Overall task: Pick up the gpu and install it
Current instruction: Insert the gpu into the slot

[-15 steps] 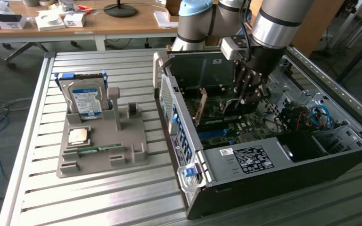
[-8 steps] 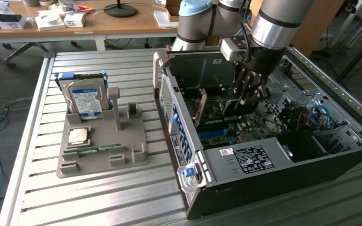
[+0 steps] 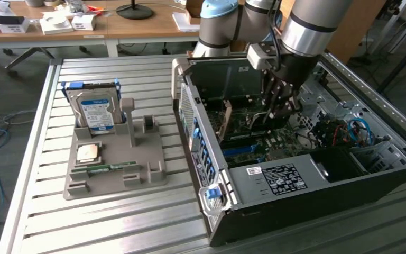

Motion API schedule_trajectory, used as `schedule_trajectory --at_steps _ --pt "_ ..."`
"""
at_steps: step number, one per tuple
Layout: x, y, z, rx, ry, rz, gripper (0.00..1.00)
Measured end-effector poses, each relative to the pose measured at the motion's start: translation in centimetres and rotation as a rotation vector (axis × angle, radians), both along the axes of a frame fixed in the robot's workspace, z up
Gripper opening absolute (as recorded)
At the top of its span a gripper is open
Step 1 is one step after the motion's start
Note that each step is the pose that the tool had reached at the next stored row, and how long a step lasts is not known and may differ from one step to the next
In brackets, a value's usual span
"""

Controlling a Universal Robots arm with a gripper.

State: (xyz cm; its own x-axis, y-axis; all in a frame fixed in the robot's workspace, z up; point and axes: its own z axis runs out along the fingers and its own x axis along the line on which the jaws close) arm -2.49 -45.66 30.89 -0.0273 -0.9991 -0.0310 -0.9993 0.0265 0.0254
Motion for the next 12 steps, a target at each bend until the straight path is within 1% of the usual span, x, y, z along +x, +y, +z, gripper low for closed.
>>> schedule_trajectory --at_steps 12 --pt "-0.01 0.0 -0.16 0.0001 0.0 0.0 0.26"
